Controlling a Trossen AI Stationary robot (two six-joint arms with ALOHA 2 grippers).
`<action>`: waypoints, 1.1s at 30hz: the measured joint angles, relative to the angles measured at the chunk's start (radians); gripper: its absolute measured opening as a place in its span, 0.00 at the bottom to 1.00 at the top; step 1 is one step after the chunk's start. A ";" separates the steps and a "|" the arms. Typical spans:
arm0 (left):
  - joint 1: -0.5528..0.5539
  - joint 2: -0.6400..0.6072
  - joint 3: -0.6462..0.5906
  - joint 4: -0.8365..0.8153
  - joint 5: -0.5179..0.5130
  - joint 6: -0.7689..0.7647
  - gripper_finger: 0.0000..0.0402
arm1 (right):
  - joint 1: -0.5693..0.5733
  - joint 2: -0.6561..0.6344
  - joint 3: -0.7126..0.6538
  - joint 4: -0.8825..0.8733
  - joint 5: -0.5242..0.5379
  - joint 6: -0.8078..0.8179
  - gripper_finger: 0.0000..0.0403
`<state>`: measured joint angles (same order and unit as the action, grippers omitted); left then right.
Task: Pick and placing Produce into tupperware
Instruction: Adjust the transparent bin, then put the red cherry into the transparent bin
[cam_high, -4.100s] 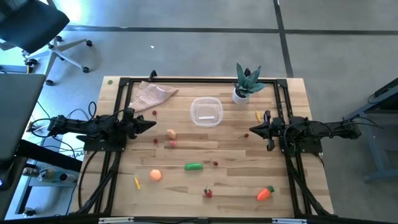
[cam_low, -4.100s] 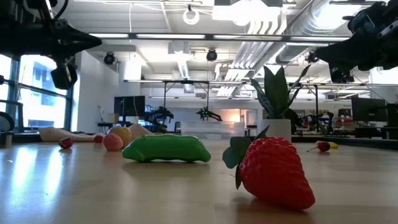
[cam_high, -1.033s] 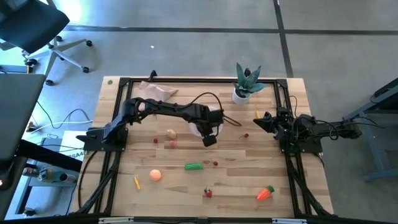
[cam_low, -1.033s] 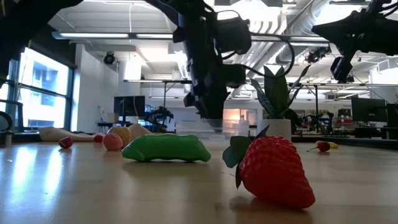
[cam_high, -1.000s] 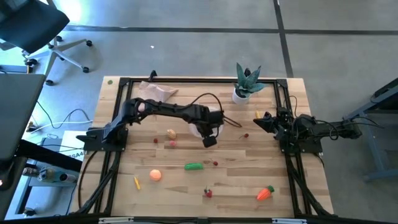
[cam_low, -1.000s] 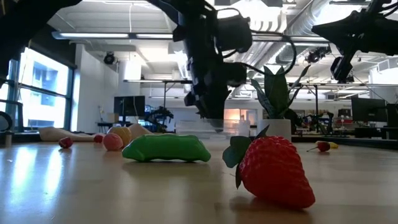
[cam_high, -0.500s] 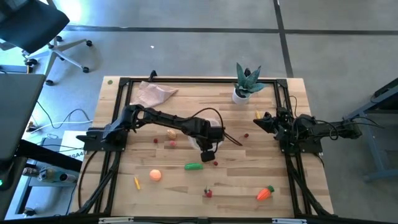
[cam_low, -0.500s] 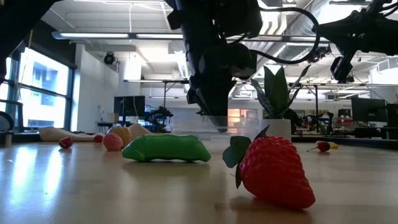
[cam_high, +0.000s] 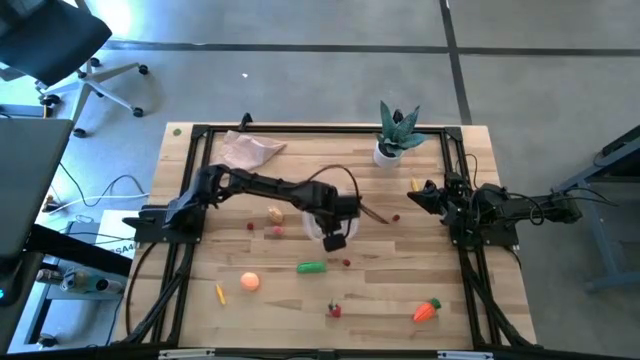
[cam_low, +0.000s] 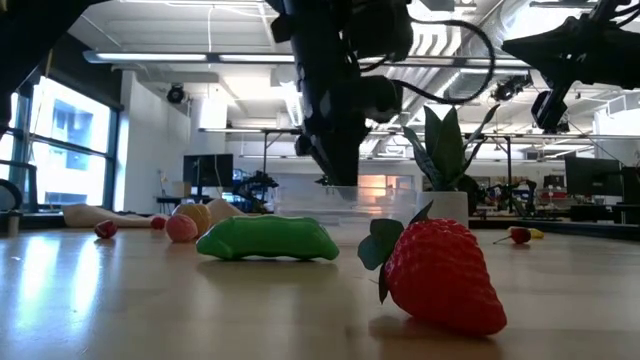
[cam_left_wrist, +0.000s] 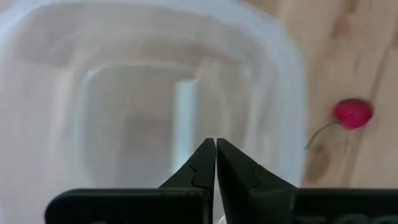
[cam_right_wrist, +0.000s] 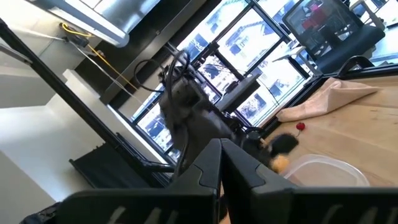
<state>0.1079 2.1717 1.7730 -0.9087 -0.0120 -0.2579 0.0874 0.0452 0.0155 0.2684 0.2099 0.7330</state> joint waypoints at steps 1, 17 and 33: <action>0.009 -0.002 0.028 -0.020 -0.001 0.009 0.01 | 0.000 0.000 0.000 -0.001 -0.001 0.000 0.00; 0.108 -0.219 0.535 -0.311 -0.180 0.207 0.01 | 0.000 0.000 0.000 -0.019 -0.004 0.000 0.00; 0.216 -0.578 0.164 -0.419 -0.112 0.079 0.01 | 0.000 -0.001 0.000 -0.021 -0.003 0.000 0.00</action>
<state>0.3243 1.5938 1.9370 -1.3280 -0.1243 -0.1787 0.0872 0.0444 0.0154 0.2470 0.2066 0.7330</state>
